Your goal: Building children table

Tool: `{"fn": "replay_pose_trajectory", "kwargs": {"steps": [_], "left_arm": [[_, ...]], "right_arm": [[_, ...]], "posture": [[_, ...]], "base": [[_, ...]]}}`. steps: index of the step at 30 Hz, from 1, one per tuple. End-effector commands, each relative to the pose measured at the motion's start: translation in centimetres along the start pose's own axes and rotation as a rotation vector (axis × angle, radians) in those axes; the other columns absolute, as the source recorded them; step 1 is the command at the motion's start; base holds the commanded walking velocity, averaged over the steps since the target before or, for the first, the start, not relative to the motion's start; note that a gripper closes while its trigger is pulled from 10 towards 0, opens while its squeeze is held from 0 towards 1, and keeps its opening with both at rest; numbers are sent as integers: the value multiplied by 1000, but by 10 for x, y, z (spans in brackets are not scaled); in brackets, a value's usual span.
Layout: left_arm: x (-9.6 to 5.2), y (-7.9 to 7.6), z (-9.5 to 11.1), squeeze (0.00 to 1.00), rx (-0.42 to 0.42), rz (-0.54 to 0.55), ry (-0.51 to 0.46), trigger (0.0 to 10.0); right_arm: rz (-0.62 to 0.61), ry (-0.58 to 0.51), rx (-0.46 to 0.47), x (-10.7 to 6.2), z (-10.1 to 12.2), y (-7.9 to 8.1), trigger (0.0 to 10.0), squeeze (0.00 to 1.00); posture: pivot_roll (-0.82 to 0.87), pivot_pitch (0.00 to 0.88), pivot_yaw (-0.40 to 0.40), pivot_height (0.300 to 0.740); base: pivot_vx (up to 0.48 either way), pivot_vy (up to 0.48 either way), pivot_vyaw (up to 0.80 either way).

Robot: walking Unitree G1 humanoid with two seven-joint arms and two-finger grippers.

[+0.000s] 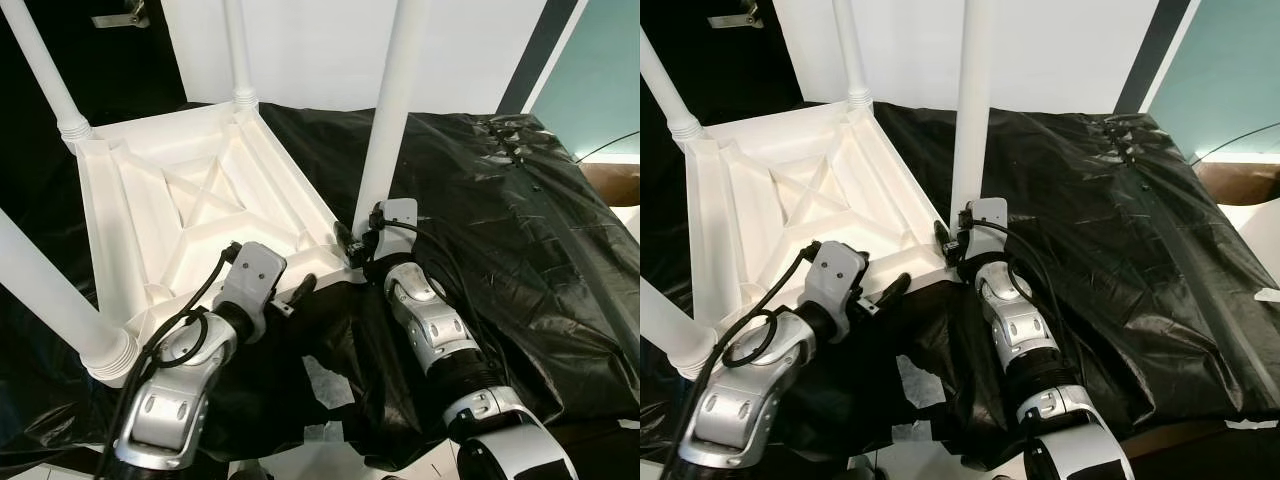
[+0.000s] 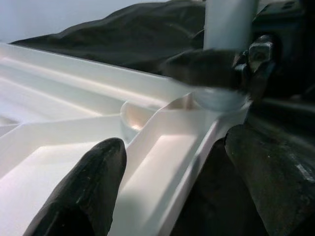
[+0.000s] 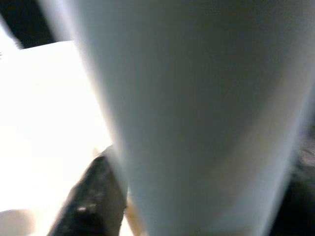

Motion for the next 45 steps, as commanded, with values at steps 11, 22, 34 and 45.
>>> {"fn": "replay_pose_trajectory", "kwargs": {"steps": [11,22,34,45], "left_arm": [[12,10,1,0,-93,86,-40,10000],[3,4,-1,0,1,13,-63,10000],[2,-2,-5,0,104,-9,-49,10000],[1,10,-14,0,114,105,-17,10000]], "right_arm": [[148,-64,-58,-18,1,-38,10000,0],[407,-5,-100,-10,-1,-49,10000,0],[570,45,-140,6,1,-35,0,0],[388,140,-192,9,-13,-47,0,0]], "posture": [[80,53,-62,740],[103,25,-65,740],[130,13,-71,740],[141,10,-74,740]], "base": [[0,0,0],[0,0,0],[0,0,0],[0,0,0]]}}
Point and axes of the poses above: a point about 5 cm out from each wrist's last joint towards the gripper, its own x axis pointing out of the wrist towards the gripper, its own z axis along the axis of the wrist's last joint, y = z × x, the point moved 1 cm from there along x, pointing out of the wrist towards the gripper, and after that the axes turned 3 degrees about -x, right-handed, at the moved point
